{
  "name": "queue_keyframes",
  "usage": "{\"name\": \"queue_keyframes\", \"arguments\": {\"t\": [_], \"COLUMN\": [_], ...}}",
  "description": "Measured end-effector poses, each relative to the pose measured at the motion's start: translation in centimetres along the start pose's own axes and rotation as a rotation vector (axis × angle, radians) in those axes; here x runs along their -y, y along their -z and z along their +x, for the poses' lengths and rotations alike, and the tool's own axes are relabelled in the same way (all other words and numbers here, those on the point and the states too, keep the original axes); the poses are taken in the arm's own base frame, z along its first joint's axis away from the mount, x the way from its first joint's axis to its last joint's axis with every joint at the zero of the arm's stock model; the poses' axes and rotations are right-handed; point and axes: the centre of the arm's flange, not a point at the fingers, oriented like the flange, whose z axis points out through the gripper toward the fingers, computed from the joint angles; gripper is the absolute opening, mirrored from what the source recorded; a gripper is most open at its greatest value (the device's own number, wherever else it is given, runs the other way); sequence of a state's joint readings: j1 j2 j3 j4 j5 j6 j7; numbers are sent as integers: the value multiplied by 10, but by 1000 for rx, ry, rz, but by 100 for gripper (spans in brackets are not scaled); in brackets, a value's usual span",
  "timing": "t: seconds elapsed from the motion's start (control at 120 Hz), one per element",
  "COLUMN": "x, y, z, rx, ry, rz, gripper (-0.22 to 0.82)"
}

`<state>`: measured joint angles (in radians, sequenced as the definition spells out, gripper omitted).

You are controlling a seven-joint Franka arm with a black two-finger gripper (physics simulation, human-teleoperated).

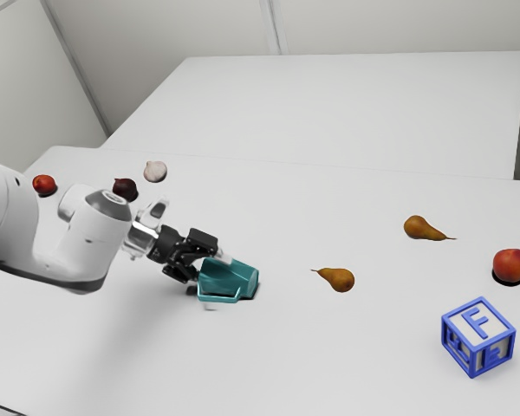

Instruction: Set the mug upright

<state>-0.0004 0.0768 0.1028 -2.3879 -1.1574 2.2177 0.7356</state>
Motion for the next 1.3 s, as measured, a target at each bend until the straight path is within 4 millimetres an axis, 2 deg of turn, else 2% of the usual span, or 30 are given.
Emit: {"name": "queue_keyframes", "arguments": {"t": [0.075, 0.292, 0.433, 0.592, 0.867, 0.967, 1.3], "x": [0, -3, -6, -24, -63, -81, -126], "y": [-1, -1, 0, 8, 31, 42, 57], "z": [0, 1, 2, 2, 12, 22, 31], "rx": [-19, -40, -46, -66, -90, -44, 137], "ry": [-16, -86, -133, -201, -339, -421, -559], "rz": [-22, -42, -41, -51, -38, 36, 328], "gripper": [48, 10, -1, -13, -16, -17, -17]}}
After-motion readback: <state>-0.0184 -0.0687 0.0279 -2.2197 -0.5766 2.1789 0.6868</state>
